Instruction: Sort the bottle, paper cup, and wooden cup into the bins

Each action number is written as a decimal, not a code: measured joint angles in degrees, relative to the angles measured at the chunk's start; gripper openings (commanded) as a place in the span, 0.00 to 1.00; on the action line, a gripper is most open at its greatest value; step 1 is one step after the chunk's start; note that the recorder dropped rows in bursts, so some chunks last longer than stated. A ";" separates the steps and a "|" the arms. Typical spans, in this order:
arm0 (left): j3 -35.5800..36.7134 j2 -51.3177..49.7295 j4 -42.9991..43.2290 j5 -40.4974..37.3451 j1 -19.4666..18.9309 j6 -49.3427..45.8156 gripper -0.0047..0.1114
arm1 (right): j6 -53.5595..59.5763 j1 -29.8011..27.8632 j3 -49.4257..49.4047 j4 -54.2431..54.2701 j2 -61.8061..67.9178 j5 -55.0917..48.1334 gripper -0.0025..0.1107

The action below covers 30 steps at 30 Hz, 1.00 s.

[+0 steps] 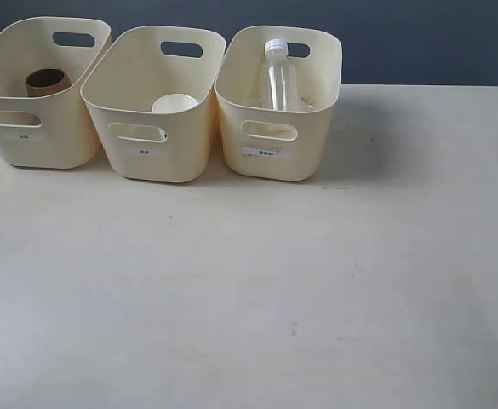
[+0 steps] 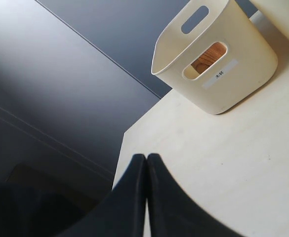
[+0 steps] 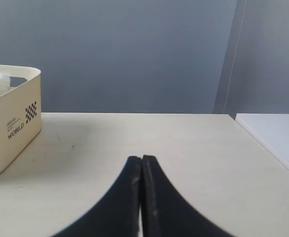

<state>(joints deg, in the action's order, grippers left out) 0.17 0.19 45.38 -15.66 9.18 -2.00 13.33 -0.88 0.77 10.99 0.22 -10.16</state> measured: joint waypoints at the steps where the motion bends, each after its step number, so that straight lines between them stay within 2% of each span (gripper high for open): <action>1: 0.00 0.00 0.00 0.00 0.00 0.00 0.04 | -0.01 0.00 -0.37 -0.11 0.00 0.64 0.01; 9: 0.00 0.00 0.00 0.00 0.00 0.00 0.04 | -0.23 0.00 -0.53 -5.80 0.00 2.30 0.01; 30: 0.00 0.00 0.00 0.00 0.00 0.00 0.04 | -0.38 0.00 -0.53 -6.40 0.00 2.30 0.01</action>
<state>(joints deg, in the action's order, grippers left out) 0.17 0.19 45.38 -15.66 9.18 -2.00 12.94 -0.88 0.24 4.59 0.22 -7.86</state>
